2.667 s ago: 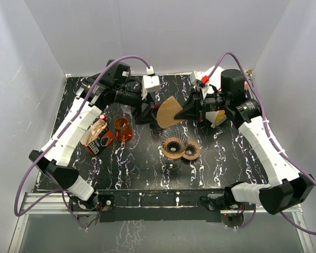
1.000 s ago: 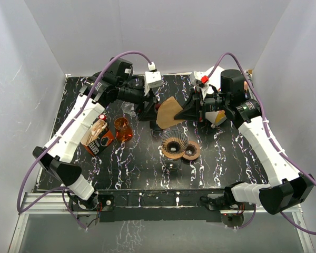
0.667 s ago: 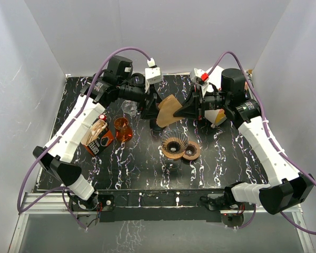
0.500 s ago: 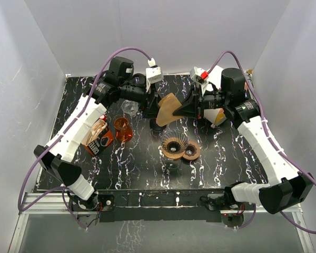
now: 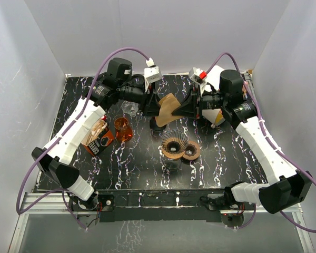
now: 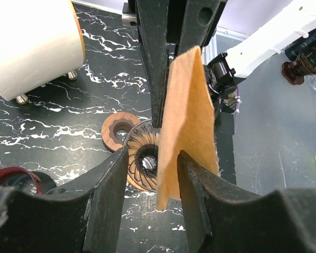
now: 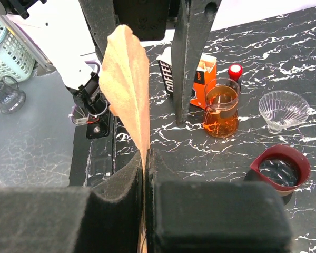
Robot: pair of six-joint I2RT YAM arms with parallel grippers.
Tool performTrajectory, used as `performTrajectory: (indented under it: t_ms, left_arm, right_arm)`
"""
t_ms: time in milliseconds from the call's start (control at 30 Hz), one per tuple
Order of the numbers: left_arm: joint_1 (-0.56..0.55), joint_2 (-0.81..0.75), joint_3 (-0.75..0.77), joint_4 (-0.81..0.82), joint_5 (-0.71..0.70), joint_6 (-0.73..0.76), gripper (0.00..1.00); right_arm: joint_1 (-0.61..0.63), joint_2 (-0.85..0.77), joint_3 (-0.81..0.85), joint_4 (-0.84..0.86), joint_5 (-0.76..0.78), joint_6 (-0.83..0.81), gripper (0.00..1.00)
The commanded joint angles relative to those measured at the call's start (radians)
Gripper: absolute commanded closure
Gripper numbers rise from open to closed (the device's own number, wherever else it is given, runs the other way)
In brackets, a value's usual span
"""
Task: Place the coffee filter in the dripper
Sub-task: Place the coffee filter in the coffee dripper.
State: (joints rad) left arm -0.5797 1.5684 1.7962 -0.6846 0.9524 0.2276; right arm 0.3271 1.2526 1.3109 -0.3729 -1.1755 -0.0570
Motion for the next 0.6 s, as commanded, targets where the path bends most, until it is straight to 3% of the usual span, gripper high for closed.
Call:
performTrajectory:
  t_ms: [0, 300, 400, 567]
  left_arm:
    - [0.008, -0.058, -0.024, 0.037, 0.054, -0.022, 0.61]
    - [0.021, -0.059, -0.029, 0.068, 0.072, -0.054, 0.82]
    - [0.022, -0.065, -0.028, 0.059, 0.023, -0.048, 0.99]
    - [0.021, -0.081, -0.016, 0.019, -0.195, -0.020, 1.00]
  right_arm:
    - [0.000, -0.009, -0.005, 0.091, 0.003, 0.040, 1.00]
    - [-0.002, -0.005, -0.029, 0.143, -0.003, 0.083, 1.00]
    - [-0.007, -0.008, -0.032, 0.146, 0.035, 0.087, 0.81]
    - [-0.017, -0.004, 0.019, 0.081, 0.198, 0.065, 0.48]
